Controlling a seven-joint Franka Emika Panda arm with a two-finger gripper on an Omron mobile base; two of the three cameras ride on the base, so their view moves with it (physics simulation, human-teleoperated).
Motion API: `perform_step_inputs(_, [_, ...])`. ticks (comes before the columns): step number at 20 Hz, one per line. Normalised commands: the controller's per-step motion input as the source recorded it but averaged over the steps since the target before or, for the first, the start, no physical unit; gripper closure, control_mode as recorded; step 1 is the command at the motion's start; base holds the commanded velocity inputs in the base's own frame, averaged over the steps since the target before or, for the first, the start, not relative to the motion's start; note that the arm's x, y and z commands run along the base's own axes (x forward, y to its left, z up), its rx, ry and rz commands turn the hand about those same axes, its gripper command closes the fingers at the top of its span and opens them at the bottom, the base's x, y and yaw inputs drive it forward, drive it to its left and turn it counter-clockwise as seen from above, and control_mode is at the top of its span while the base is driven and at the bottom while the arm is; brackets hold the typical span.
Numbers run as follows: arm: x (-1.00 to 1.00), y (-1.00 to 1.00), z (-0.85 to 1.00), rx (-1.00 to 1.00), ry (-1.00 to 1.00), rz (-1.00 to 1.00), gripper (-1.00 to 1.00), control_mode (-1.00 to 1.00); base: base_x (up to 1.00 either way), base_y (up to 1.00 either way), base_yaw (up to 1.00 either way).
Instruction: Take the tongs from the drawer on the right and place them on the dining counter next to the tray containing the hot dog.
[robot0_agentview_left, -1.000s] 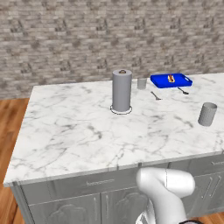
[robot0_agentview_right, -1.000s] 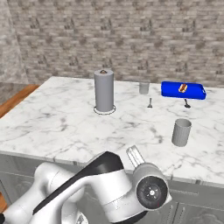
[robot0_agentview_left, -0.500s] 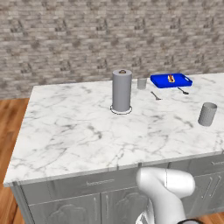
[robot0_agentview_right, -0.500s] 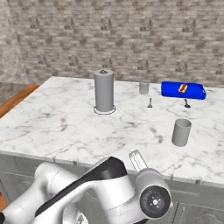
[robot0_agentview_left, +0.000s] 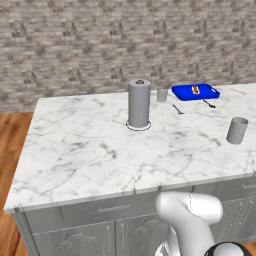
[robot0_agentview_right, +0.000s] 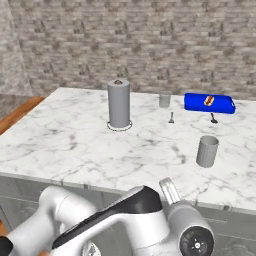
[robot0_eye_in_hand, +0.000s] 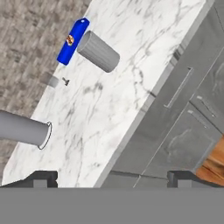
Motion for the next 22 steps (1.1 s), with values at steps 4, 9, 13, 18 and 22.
perform_step_inputs(4, [-0.13, -0.38, -0.17, 0.12, 0.0, 0.0, -1.0, -1.0, 0.0, 0.0, 0.0])
perform_step_inputs(9, [-0.12, -0.35, -0.27, 0.12, 0.0, -0.01, -1.0, -1.0, 0.0, 0.0, 0.0])
perform_step_inputs(13, [0.0, -0.16, -0.32, 0.14, -0.03, -0.03, -1.0, -1.0, 0.0, 0.0, 0.0])
perform_step_inputs(18, [0.0, -0.06, -0.33, 0.15, -0.04, -0.03, -1.0, -1.0, 0.0, 0.0, 0.0])
perform_step_inputs(22, [0.0, -0.05, -0.31, 0.22, -0.05, -0.01, -1.0, -1.0, 0.0, 0.0, 0.0])
